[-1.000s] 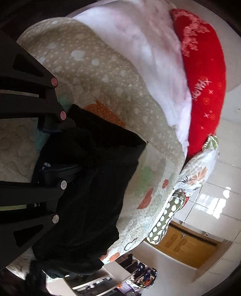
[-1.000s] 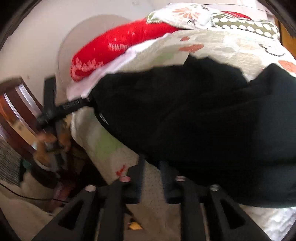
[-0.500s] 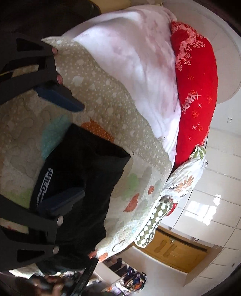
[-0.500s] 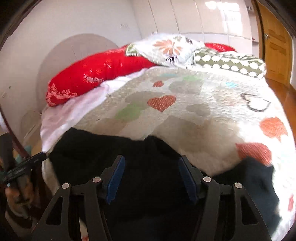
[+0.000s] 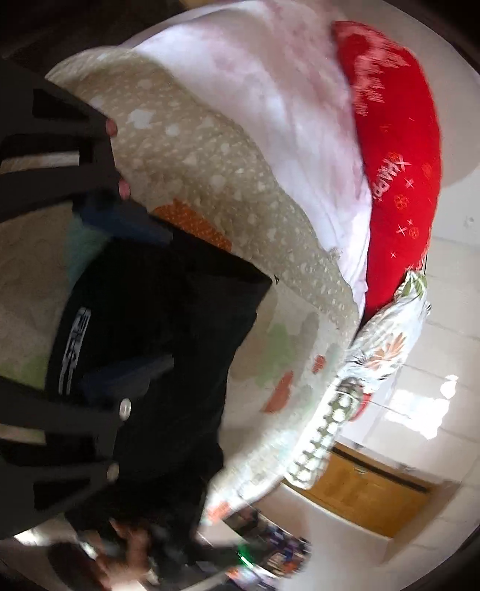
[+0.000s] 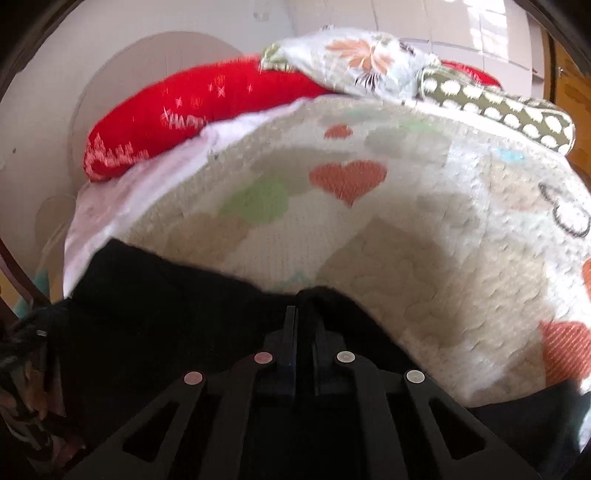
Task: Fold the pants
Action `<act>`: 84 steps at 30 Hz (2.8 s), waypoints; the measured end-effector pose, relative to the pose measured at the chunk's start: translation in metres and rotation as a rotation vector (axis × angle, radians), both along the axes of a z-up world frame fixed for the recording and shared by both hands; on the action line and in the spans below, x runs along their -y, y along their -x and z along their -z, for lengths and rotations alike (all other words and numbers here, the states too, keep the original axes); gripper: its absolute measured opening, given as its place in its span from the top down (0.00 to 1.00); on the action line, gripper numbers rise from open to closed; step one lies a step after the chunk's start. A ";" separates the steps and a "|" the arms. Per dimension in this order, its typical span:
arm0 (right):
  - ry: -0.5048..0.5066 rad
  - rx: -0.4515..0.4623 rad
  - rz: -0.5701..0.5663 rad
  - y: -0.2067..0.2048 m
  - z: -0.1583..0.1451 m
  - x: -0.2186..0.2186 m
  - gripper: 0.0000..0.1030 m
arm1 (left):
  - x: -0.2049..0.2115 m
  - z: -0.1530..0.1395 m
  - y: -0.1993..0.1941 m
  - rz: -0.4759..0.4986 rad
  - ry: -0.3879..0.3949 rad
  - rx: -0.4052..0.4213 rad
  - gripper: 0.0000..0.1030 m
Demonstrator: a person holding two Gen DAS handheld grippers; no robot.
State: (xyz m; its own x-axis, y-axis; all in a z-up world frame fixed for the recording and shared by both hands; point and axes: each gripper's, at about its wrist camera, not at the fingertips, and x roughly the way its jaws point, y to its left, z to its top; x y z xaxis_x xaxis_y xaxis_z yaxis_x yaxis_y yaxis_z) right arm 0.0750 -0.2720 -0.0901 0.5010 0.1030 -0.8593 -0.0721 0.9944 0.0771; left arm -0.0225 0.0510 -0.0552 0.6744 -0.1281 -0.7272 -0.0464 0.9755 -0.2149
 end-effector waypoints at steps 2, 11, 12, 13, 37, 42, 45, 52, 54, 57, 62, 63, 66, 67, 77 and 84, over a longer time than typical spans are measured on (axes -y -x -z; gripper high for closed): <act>-0.018 0.034 0.016 -0.003 -0.012 0.006 0.97 | 0.007 -0.002 -0.007 0.020 -0.042 0.021 0.55; -0.005 0.056 0.089 -0.012 -0.007 0.021 0.97 | 0.008 0.009 -0.004 -0.011 -0.101 0.030 0.71; 0.007 0.024 0.088 -0.014 0.003 0.021 0.93 | 0.008 0.015 0.001 -0.011 -0.101 0.007 0.70; 0.019 -0.008 0.098 -0.014 0.012 0.021 0.92 | 0.008 0.018 0.005 -0.008 -0.108 -0.007 0.68; -0.006 -0.028 -0.179 0.136 0.013 -0.067 0.47 | 0.007 0.018 -0.040 -0.206 -0.141 -0.062 0.31; -0.030 0.053 0.100 0.162 -0.034 0.023 0.45 | 0.011 -0.011 -0.016 -0.179 -0.091 0.056 0.28; -0.023 0.085 0.306 0.182 -0.050 0.082 0.44 | 0.016 -0.016 -0.010 -0.155 -0.073 0.086 0.24; -0.119 0.062 0.577 0.193 -0.028 0.169 0.43 | 0.031 -0.005 -0.011 -0.095 -0.063 0.030 0.24; -0.161 0.097 0.581 0.185 -0.023 0.169 0.47 | 0.035 -0.004 -0.012 -0.082 -0.066 0.015 0.24; -0.152 0.127 0.569 0.175 -0.021 0.171 0.87 | 0.040 -0.006 -0.013 -0.064 -0.071 0.005 0.24; -0.132 0.221 0.493 0.202 -0.071 0.154 0.87 | 0.035 -0.012 -0.011 -0.080 -0.075 0.015 0.24; -0.123 0.241 0.479 0.216 -0.084 0.147 0.87 | 0.032 -0.011 -0.011 -0.091 -0.065 0.014 0.24; -0.055 0.247 0.473 0.250 -0.104 0.137 0.87 | 0.025 -0.008 -0.010 -0.116 -0.037 0.007 0.24; -0.036 0.211 0.483 0.259 -0.100 0.137 0.87 | 0.023 -0.006 -0.010 -0.119 -0.030 0.002 0.24; -0.018 0.069 0.612 0.272 -0.069 0.156 0.56 | 0.011 -0.008 0.001 -0.148 -0.037 0.001 0.24; 0.000 0.215 0.489 0.232 -0.111 0.131 0.45 | 0.021 -0.008 0.001 -0.079 -0.033 0.020 0.24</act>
